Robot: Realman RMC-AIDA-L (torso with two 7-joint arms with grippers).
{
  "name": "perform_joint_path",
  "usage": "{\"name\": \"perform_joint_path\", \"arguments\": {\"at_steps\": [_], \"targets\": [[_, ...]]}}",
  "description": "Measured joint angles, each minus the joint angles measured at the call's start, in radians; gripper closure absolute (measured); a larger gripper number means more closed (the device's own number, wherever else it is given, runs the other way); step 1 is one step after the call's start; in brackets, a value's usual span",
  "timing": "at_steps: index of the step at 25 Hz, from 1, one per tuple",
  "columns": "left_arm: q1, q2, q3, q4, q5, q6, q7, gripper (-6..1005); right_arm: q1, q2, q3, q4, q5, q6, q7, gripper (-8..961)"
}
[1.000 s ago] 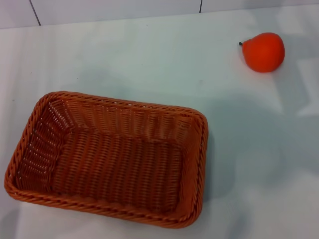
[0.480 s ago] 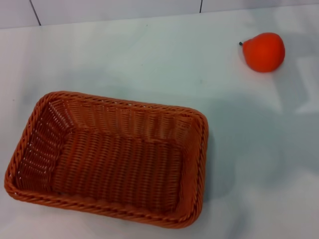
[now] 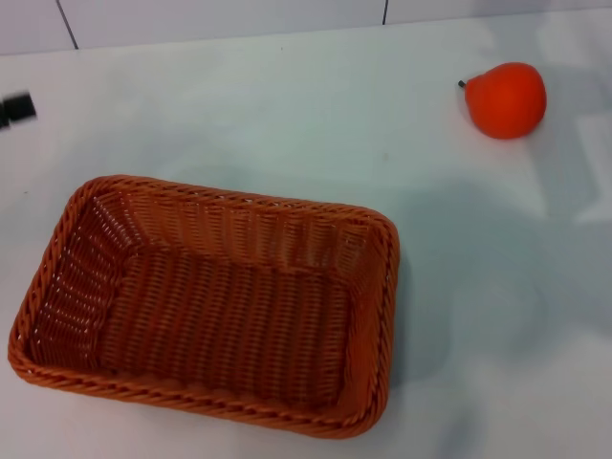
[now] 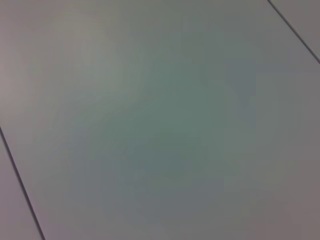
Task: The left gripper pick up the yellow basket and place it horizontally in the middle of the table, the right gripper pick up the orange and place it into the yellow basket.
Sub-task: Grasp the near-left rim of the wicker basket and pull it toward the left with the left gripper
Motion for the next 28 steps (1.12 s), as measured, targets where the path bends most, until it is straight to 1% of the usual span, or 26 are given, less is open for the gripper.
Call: {"name": "perform_joint_path", "arguments": {"at_steps": [2,5,8,12,17,21,26,28], "targets": [[-0.015,-0.002,0.002,0.08,0.102,0.033,-0.094,128,0.0,0.0,0.0,0.0,0.0,0.007,0.0,40],[-0.049,-0.003,0.004,0.16,0.249,0.092,-0.22,136,0.0,0.0,0.0,0.001,0.0,0.014,0.001,41],[-0.081,-0.007,0.006,0.183,0.367,0.121,-0.284,145,0.003,0.0,0.0,0.001,0.0,0.021,0.001,41],[-0.116,-0.011,0.009,0.189,0.472,0.147,-0.321,156,0.004,0.0,0.0,0.003,0.0,0.024,0.002,41],[-0.153,-0.024,0.019,0.189,0.561,0.176,-0.353,170,0.004,0.0,0.006,0.006,0.0,0.034,0.002,42],[-0.177,-0.04,0.04,0.189,0.629,0.182,-0.364,181,0.004,0.001,0.009,0.007,0.0,0.041,0.002,42],[-0.194,-0.057,0.082,0.186,0.665,0.184,-0.386,195,0.004,0.002,0.009,0.007,0.0,0.047,0.005,42],[-0.2,-0.067,0.101,0.188,0.684,0.18,-0.393,201,0.002,0.002,0.009,0.007,0.0,0.047,0.005,42]]}}
